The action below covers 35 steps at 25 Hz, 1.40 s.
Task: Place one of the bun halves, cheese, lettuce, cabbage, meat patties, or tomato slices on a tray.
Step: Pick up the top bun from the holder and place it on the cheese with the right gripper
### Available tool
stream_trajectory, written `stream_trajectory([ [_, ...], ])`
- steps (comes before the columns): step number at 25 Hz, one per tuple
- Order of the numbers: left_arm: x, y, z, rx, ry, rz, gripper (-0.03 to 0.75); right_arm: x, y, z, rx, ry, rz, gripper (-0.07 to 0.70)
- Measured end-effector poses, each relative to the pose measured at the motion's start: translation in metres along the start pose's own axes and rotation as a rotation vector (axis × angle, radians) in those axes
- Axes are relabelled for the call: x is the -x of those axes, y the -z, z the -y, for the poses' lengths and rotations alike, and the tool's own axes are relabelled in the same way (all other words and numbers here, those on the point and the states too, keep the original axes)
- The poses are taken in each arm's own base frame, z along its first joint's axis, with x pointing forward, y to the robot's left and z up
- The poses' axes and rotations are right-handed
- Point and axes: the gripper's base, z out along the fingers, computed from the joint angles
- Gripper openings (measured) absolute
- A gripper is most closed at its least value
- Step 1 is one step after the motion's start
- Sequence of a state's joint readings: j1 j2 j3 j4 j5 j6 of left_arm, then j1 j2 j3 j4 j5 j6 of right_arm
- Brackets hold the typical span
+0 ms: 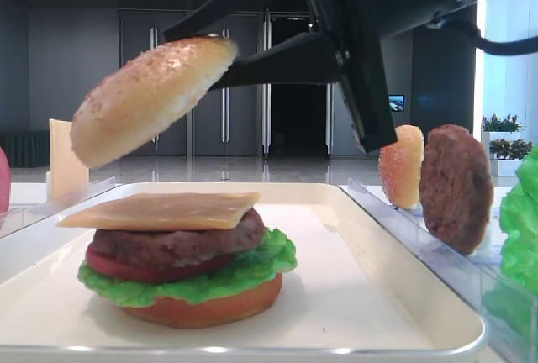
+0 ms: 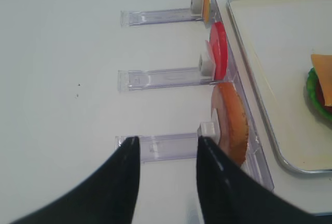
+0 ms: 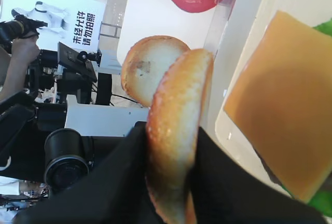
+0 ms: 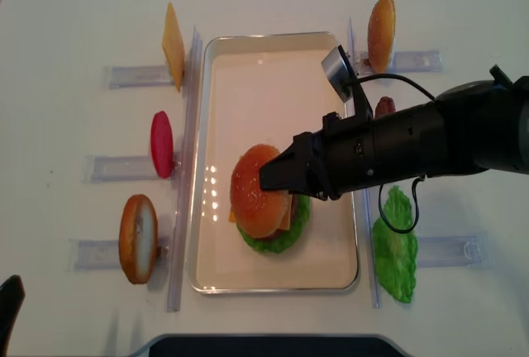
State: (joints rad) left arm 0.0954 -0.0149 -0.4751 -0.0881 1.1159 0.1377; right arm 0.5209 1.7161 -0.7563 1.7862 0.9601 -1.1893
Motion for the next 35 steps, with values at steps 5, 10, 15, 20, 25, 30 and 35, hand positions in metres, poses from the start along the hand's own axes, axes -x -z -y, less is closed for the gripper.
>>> stream_trajectory([
  [5, 0.000, 0.000, 0.000, 0.000, 0.000, 0.000, 0.283, 0.003, -0.004, 0.003, 0.013, -0.007, -0.010, 0.218],
  [10, 0.000, 0.000, 0.000, 0.000, 0.000, 0.000, 0.283, 0.001, -0.009, 0.014, 0.001, -0.029, -0.028, 0.218],
  [15, 0.000, 0.000, 0.000, 0.000, 0.000, 0.000, 0.282, 0.001, -0.010, 0.017, -0.007, -0.026, -0.029, 0.218],
  [20, 0.000, 0.000, 0.000, 0.000, 0.000, 0.000, 0.282, 0.006, -0.004, 0.021, -0.013, -0.026, -0.004, 0.218],
  [25, 0.000, 0.000, 0.000, 0.000, 0.000, 0.000, 0.282, 0.008, -0.003, 0.022, -0.015, -0.028, 0.002, 0.218],
  [30, 0.000, 0.000, 0.000, 0.000, 0.000, 0.000, 0.282, 0.008, -0.003, 0.022, -0.015, -0.027, 0.002, 0.218],
  [35, 0.000, 0.000, 0.000, 0.000, 0.000, 0.000, 0.282, 0.008, -0.003, 0.022, -0.015, -0.027, 0.002, 0.218],
])
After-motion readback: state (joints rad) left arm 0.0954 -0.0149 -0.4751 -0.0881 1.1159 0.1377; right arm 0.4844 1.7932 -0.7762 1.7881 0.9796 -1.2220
